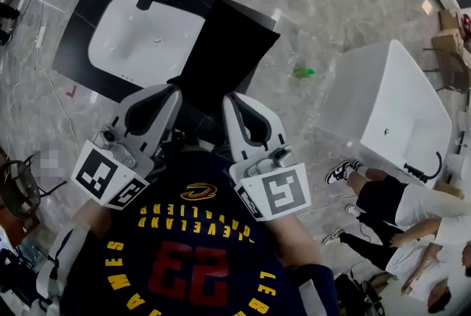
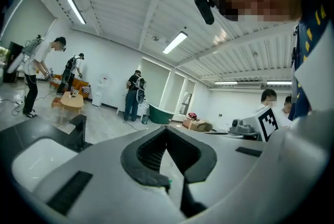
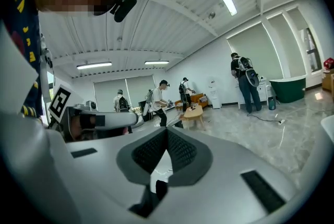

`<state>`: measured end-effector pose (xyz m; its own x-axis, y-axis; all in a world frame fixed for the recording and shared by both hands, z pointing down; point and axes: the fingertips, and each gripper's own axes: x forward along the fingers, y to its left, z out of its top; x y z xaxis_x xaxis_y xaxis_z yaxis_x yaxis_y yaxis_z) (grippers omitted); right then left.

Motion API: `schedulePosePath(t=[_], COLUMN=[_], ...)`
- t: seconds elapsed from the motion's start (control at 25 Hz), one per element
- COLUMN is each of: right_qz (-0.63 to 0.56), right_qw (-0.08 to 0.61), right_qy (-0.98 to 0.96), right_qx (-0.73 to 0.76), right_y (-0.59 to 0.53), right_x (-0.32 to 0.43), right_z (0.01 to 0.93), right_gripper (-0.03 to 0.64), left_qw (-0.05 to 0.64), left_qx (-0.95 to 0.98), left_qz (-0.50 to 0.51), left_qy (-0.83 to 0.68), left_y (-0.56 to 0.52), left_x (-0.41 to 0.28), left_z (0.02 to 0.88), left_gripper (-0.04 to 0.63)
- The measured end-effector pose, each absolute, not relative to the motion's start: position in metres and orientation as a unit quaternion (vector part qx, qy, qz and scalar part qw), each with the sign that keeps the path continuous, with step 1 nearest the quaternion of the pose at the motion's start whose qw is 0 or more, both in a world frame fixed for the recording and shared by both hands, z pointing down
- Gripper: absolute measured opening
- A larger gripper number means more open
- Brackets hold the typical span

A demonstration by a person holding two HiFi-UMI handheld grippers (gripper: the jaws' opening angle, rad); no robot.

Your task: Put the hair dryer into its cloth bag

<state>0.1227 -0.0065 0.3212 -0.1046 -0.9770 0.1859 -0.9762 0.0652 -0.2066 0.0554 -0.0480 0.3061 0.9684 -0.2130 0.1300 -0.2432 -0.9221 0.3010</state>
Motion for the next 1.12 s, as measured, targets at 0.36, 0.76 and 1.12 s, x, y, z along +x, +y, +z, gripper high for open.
schedulePosePath(t=[0.36,0.76,1.12], right_qz=[-0.138,-0.143,-0.142], right_qw=[-0.011,-0.015,-0.016], right_qy=[0.740,0.741,0.744], right_qx=[-0.659,-0.657,-0.652], right_y=[-0.011,-0.015,-0.020], right_x=[0.110,0.110,0.112], right_z=[0.323,0.328,0.329], right_gripper=[0.008,0.008,0.008], left_qw=[0.165,0.158,0.150], left_qx=[0.975,0.973,0.972], left_qz=[0.045,0.040,0.033], left_qy=[-0.144,-0.163,-0.177], left_y=[-0.059,-0.071,-0.081], left_x=[0.043,0.037,0.034], left_z=[0.306,0.307,0.299], left_gripper=[0.003,0.003,0.003])
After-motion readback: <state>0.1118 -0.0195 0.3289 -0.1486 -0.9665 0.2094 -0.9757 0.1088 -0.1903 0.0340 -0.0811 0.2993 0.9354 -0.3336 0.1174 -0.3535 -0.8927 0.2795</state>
